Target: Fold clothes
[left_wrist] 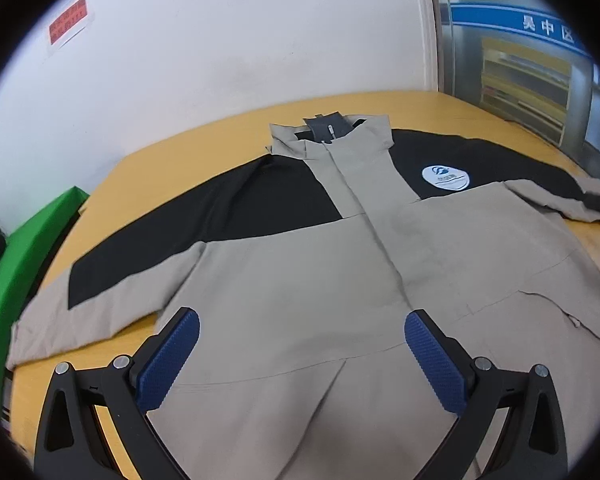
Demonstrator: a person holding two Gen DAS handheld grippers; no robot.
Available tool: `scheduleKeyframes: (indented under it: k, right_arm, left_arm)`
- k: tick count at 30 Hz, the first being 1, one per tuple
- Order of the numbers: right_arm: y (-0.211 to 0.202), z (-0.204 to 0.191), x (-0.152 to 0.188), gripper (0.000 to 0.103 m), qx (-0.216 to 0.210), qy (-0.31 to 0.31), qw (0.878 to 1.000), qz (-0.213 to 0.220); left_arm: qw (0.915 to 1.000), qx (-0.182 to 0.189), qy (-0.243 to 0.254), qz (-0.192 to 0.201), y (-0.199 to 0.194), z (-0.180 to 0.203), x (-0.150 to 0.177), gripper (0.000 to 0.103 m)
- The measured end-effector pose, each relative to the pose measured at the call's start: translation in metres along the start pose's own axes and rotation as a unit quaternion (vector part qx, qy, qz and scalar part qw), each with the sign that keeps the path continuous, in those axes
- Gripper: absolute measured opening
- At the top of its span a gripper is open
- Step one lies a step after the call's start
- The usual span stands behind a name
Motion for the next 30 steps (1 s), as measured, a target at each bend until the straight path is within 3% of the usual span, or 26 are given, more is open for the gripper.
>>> scheduleKeyframes:
  k: [3,8,11,19,22,30]
  right_arm:
    - [-0.014,0.075,-0.009,0.103,0.052,0.037,0.998,0.029]
    - [-0.034,0.205,-0.010,0.103,0.167,0.049,0.984,0.033]
    - [-0.041,0.253,-0.002,0.103,0.195,0.055,0.979,0.015]
    - [-0.036,0.320,0.019,0.103,0.215,0.143,0.966,-0.013]
    - [-0.030,0.339,0.028,0.103,0.234,0.162,0.958,-0.031]
    - [-0.032,0.386,0.042,0.101,0.268,0.245,0.932,-0.028]
  left_arm:
    - [0.9999,0.006,-0.016,-0.001,-0.001,-0.004,0.003,0.103]
    - [0.9995,-0.003,-0.032,-0.001,-0.004,-0.017,0.000,0.103]
    - [0.9991,-0.007,-0.042,0.005,-0.011,-0.023,-0.001,0.103]
    - [0.9982,0.002,-0.060,-0.009,-0.004,-0.021,0.010,0.103]
    - [0.9985,0.006,-0.052,-0.018,-0.001,-0.016,0.014,0.103]
    - [0.9977,0.020,-0.062,-0.020,0.003,-0.013,0.020,0.103]
Point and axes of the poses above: each gripper's, at about its wrist camera, not at the fingertips, and y roughly the way its jaws point, z to its right, x to its underside, the point moved 7 cm from there along y, roughly the way its jaws point, and after that the axes turned 12 degrees about z, right-handed, at the moved point
